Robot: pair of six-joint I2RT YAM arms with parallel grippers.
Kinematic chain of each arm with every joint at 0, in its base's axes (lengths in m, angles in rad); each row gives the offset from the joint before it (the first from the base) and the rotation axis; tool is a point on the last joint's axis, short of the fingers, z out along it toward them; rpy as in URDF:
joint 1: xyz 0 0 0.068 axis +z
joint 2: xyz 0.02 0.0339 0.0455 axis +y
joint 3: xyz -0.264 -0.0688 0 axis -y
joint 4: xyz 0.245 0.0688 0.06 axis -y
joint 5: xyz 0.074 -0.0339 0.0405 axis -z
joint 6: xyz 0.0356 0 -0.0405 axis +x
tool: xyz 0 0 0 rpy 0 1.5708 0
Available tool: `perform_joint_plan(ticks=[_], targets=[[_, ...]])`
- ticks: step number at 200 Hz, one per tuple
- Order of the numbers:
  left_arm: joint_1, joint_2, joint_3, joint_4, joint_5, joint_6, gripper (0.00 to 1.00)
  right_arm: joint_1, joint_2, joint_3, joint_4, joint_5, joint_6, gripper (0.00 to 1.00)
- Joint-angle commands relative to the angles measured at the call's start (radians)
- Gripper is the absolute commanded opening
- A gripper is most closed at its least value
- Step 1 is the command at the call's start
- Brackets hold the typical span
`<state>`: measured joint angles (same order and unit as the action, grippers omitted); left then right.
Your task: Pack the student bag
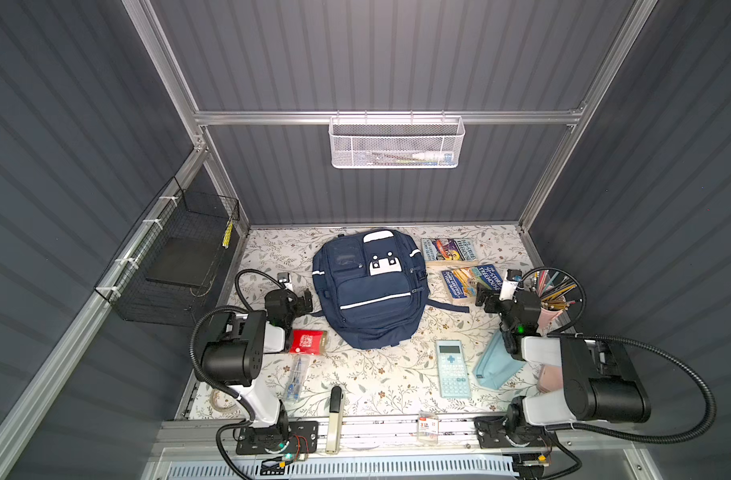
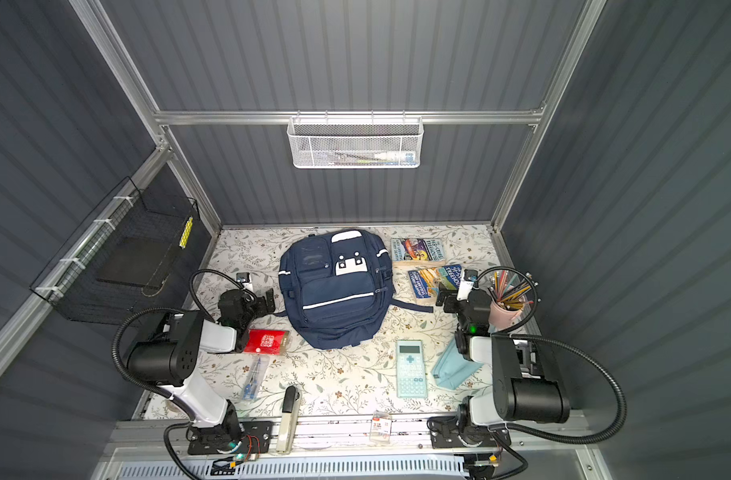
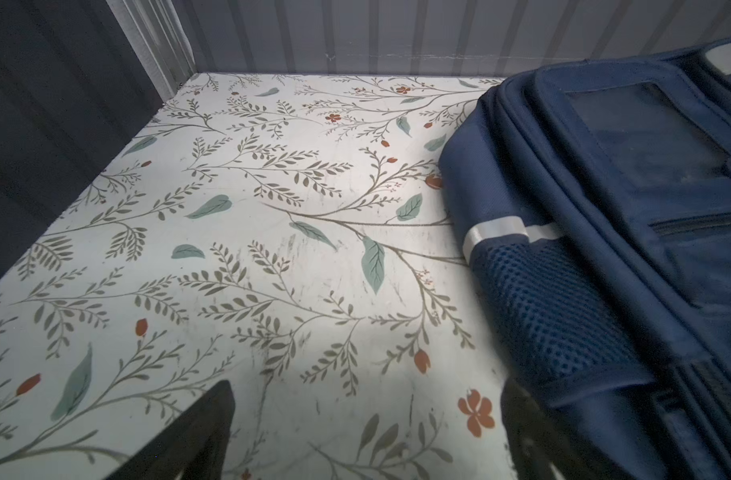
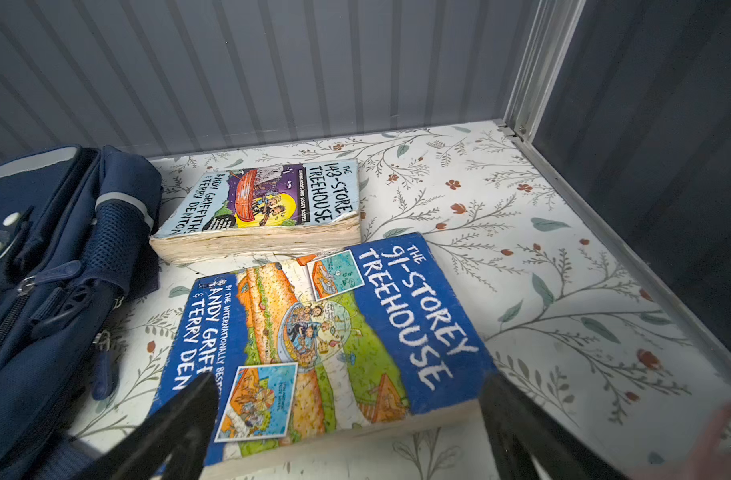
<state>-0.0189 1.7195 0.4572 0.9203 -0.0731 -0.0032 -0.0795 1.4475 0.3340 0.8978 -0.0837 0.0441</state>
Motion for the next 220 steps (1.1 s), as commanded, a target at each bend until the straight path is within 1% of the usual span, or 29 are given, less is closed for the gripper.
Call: perform_joint_plan(ticks=[1, 220], targets=[[-0.004, 0.0, 0.015, 0.001, 0.015, 0.017, 1.0, -0.005, -0.004, 0.006, 0.018, -0.013, -0.001, 0.99], [-0.004, -0.002, 0.008, 0.012, 0.022, 0.019, 1.0, -0.006, -0.004, 0.008, 0.013, -0.013, -0.001, 0.99]])
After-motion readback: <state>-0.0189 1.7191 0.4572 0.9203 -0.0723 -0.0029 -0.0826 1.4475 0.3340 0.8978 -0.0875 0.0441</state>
